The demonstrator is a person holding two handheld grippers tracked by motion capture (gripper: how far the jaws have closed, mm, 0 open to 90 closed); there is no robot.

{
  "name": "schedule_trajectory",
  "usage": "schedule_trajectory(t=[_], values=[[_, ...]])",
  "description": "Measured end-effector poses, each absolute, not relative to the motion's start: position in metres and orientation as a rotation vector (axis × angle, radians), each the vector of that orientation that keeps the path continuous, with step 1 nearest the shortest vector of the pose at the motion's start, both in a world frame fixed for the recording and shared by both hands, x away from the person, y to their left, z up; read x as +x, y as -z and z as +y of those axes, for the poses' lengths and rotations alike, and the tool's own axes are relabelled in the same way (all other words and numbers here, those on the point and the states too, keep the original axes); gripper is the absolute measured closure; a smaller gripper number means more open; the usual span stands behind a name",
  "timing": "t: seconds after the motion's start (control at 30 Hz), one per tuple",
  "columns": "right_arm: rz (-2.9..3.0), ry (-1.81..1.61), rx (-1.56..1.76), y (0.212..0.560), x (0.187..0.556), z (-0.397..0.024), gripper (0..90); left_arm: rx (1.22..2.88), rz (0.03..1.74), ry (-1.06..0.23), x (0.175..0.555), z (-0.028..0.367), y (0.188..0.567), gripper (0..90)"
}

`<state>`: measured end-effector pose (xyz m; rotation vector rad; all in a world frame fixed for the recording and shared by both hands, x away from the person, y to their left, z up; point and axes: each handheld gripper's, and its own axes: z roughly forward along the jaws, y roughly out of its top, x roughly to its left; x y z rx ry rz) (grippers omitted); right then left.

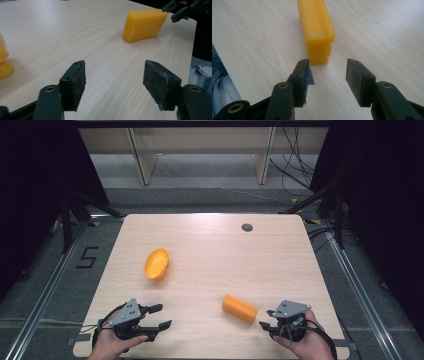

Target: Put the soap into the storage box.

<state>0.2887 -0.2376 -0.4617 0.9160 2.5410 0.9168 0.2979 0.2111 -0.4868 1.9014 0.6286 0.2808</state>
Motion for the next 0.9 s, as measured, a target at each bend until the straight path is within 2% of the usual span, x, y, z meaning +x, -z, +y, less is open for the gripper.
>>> schedule_trajectory(t=[0.13, 0.4, 0.53, 0.9], values=[[2.539, -0.905, 0.897, 0.466, 0.289, -0.234, 49.5, 1.907, 0.617, -0.261, 0.306, 0.201, 0.481, 26.8], [2.54, -0.893, 0.941, 0.467, 0.285, -0.241, 46.5, 2.027, 0.405, -0.223, 0.336, 0.152, 0.472, 20.3], [2.517, -0.914, 0.928, 0.468, 0.286, -0.244, 46.0, 2.103, 0.3, -0.206, 0.352, 0.126, 0.475, 20.1], [2.52, -0.904, 0.936, 0.467, 0.285, -0.244, 45.9, 2.161, 0.177, -0.126, 0.37, 0.08, 0.485, 20.0]])
